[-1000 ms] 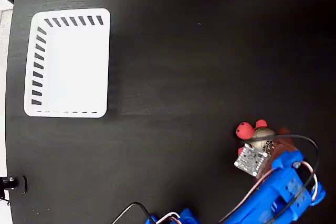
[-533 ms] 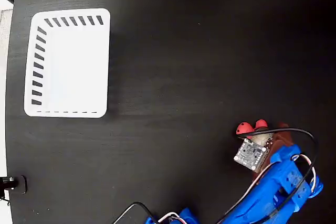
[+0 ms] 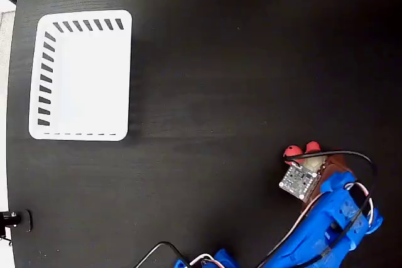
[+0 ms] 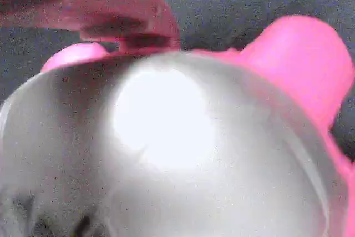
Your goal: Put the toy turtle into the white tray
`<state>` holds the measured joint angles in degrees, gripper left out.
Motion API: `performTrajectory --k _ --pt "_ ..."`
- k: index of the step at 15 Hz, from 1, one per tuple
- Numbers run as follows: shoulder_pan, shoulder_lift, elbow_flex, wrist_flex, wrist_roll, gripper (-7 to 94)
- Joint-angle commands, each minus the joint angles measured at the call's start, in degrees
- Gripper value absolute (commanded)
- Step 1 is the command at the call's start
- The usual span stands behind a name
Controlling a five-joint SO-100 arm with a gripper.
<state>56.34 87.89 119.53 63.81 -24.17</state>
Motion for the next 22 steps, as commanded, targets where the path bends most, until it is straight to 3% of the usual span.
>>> performTrajectory --k 1,3,5,6,10,12,15,18,22 --pt "0.35 1.58 -0.18 1.05 -0.35 36" --pt "0.26 1.58 -0.18 1.23 0.18 15" --pt "0.26 1.76 -0.53 1.85 0.53 2" --pt "0.26 1.85 -1.05 2.55 0.7 0" --pt "-1.14 3.08 -9.32 10.02 2.9 0" --pt "-5.54 4.31 -19.51 18.98 5.36 0" --pt "-12.48 6.59 -28.48 22.24 9.76 0" --pt "-21.53 8.7 -36.12 25.84 15.03 0" --pt "-40.17 10.37 -46.85 30.5 25.84 0"
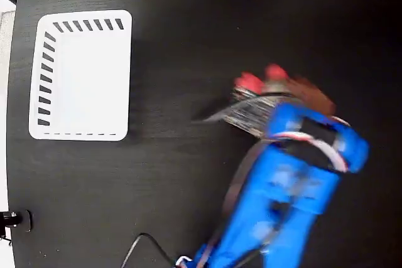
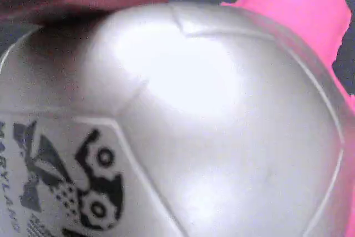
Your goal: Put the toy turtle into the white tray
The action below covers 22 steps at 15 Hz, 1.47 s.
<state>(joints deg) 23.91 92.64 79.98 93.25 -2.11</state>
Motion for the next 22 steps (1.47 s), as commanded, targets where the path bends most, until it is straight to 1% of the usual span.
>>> performTrajectory --k 1,2,3,7,9,11,12,14,22 --pt "-12.57 5.63 -8.96 1.05 5.89 0" --pt "-17.14 5.63 -10.37 0.53 8.0 0" --pt "-21.01 5.54 -12.39 -0.44 11.69 0" --pt "-35.16 4.75 -17.84 -4.39 17.14 0" --pt "-40.17 -0.7 -23.12 -4.66 19.51 0" --pt "-42.45 -4.57 -27.86 -6.24 21.88 0" --pt "-43.77 -6.06 -28.65 -6.86 21.88 0" --pt "-45.35 -12.13 -32.52 -5.19 22.24 0" --pt "-47.02 -27.51 -31.2 -5.54 20.13 0"
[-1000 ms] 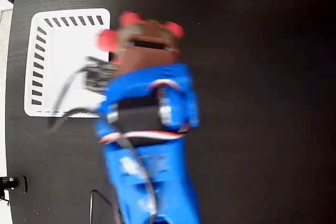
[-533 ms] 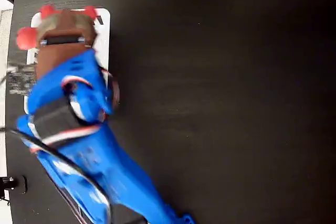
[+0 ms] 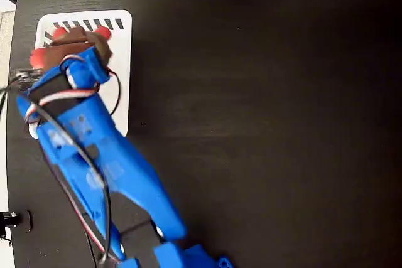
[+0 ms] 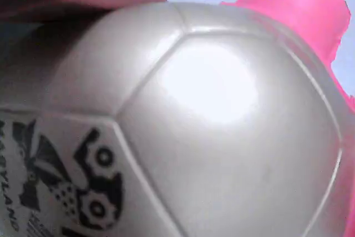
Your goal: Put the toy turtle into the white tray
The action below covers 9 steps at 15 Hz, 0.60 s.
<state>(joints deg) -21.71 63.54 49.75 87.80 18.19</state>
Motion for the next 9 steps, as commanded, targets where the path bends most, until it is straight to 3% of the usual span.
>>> performTrajectory --k 1,9 --pt "-1.49 0.44 -0.97 -0.09 -0.26 0" --pt "-5.89 -4.75 -0.97 1.14 1.23 1"
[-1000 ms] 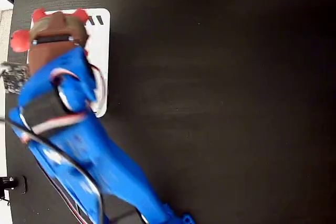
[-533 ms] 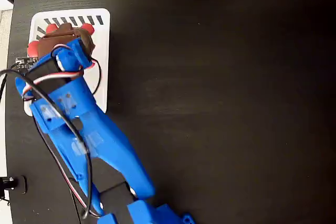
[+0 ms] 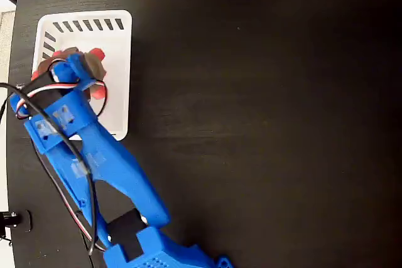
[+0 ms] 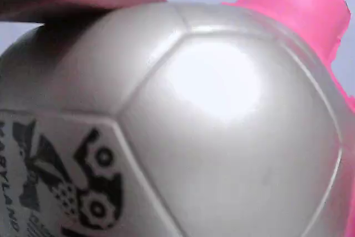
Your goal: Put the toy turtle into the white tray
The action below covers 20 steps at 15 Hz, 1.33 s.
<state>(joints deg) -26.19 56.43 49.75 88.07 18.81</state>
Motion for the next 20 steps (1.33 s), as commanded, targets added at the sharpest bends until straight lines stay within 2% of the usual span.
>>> performTrajectory --k 1,7,9,17,18,19,20 --pt "-1.67 2.37 -1.05 0.97 0.97 6" --pt "-0.35 2.37 -1.23 2.11 0.44 51" --pt "-0.26 2.72 -1.14 2.55 0.26 62" --pt "-0.7 6.15 -1.23 4.04 1.05 62" --pt "-0.53 7.82 -1.23 4.13 0.88 53" --pt "-0.26 9.67 -1.23 4.39 0.7 39" --pt "0.35 11.69 -1.14 4.48 0.62 6"
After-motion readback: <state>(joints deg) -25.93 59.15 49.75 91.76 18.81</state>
